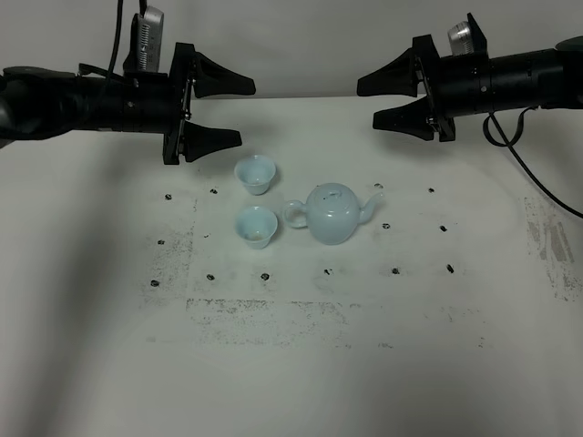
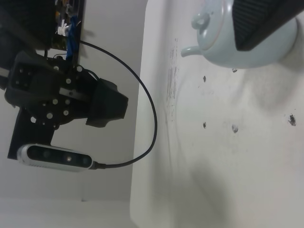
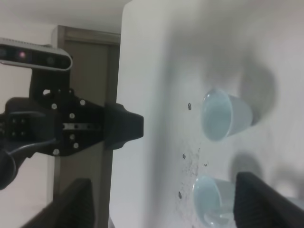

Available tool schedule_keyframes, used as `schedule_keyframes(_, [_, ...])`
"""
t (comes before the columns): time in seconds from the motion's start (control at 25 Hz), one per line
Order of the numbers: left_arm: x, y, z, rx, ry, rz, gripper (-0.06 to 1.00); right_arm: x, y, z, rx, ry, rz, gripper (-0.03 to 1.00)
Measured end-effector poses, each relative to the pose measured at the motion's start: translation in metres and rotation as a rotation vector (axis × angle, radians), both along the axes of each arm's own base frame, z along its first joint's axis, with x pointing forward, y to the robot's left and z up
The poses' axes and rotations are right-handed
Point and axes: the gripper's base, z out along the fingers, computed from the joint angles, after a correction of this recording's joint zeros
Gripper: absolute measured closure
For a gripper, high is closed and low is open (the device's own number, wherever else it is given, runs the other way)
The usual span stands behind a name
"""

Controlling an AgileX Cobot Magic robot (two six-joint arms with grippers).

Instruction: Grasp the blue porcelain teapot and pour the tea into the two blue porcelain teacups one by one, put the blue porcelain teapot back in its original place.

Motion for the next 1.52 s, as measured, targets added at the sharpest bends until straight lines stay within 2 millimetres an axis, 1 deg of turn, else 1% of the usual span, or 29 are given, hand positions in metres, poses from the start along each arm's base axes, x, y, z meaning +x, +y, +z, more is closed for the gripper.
schedule_keyframes(0.44, [0.000, 0.000, 0.000, 0.000, 0.000, 0.000, 0.22, 0.000, 0.000, 0.000, 0.000, 0.000, 0.000, 0.38])
schedule_keyframes(0.6, [0.001, 0.005, 0.002, 0.001, -0.004, 0.010, 0.22, 0.000, 0.000, 0.000, 0.000, 0.000, 0.000, 0.38])
schedule_keyframes(0.68, [0.002, 0.013, 0.009, 0.016, -0.025, 0.017, 0.22, 0.000, 0.000, 0.000, 0.000, 0.000, 0.000, 0.38])
schedule_keyframes(0.76, [0.003, 0.023, 0.023, 0.068, -0.074, 0.014, 0.22, 0.000, 0.000, 0.000, 0.000, 0.000, 0.000, 0.38])
schedule_keyframes(0.8, [0.003, 0.028, 0.029, 0.106, -0.096, 0.013, 0.22, 0.000, 0.000, 0.000, 0.000, 0.000, 0.000, 0.38])
schedule_keyframes(0.88, [0.003, 0.036, 0.044, 0.239, -0.146, 0.004, 0.22, 0.000, 0.000, 0.000, 0.000, 0.000, 0.000, 0.38])
schedule_keyframes(1.0, [0.003, 0.048, 0.061, 0.512, -0.190, -0.016, 0.22, 0.000, 0.000, 0.000, 0.000, 0.000, 0.000, 0.38])
schedule_keyframes(1.08, [0.002, 0.058, 0.068, 0.696, -0.184, -0.026, 0.22, 0.000, 0.000, 0.000, 0.000, 0.000, 0.000, 0.38])
schedule_keyframes(1.2, [0.002, 0.079, 0.074, 0.980, -0.130, -0.022, 0.22, 0.000, 0.000, 0.000, 0.000, 0.001, 0.000, 0.38])
schedule_keyframes(1.32, [-0.004, 0.098, 0.074, 1.188, -0.034, -0.039, 0.22, 0.000, 0.000, 0.000, 0.000, 0.001, 0.000, 0.38])
schedule_keyframes(1.44, [-0.013, 0.110, 0.071, 1.321, 0.068, -0.085, 0.22, 0.000, 0.000, 0.000, -0.001, 0.001, 0.000, 0.38])
schedule_keyframes(1.52, [-0.014, 0.115, 0.073, 1.380, 0.075, -0.085, 0.22, 0.000, 0.000, -0.001, -0.007, 0.001, 0.003, 0.38])
